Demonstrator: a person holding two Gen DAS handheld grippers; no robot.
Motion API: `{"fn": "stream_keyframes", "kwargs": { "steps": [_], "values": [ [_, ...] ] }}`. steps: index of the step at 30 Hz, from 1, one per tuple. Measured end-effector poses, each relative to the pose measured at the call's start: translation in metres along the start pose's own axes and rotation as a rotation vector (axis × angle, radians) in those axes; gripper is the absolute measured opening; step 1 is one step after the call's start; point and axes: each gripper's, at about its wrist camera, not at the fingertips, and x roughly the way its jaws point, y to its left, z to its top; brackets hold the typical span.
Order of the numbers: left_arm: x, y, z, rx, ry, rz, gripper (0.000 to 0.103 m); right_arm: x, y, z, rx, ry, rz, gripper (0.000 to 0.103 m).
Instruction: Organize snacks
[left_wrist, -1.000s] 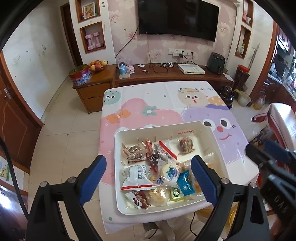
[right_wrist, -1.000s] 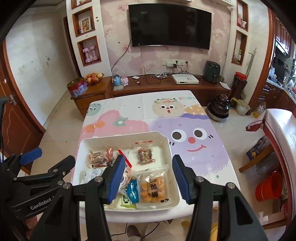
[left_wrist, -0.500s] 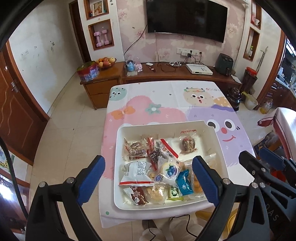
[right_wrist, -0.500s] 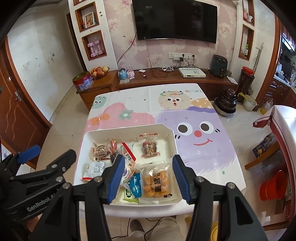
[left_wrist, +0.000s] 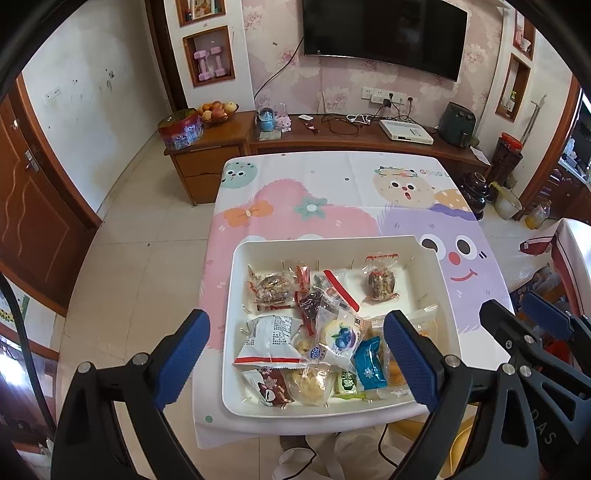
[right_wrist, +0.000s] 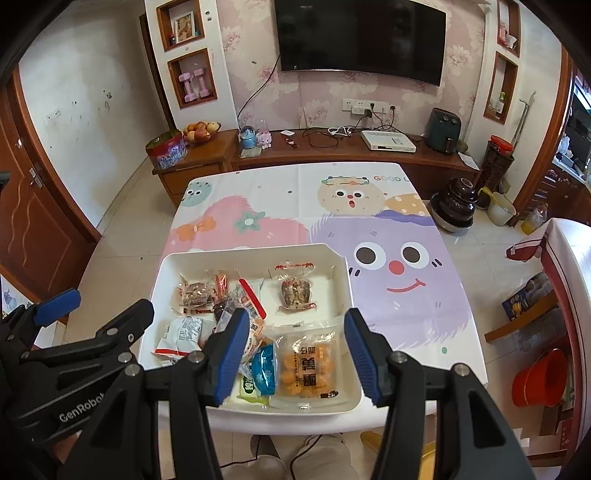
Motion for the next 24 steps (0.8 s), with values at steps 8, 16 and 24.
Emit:
{"fn": "stream_keyframes", "kwargs": {
  "steps": [8, 16, 24],
  "values": [
    [0.0035, 0.001, -0.0006, -0.003, 0.007, -0.001, 0.095, 0.0044, 0.0027, 0.0009, -0.016, 0.002, -0.005, 0.054],
    [0.0069, 0.0002, -0.0009, -0.002, 0.009, 0.001, 0.095, 0.0056, 0.0026, 0.0035, -0.016, -0.004, -0.006, 0.054],
    [0.007, -0.0001, 0.0, -0.004, 0.011, -0.001, 0.095, 0.006, 0.0026, 0.0037, -0.016, -0.001, -0.006, 0.054]
  ]
}}
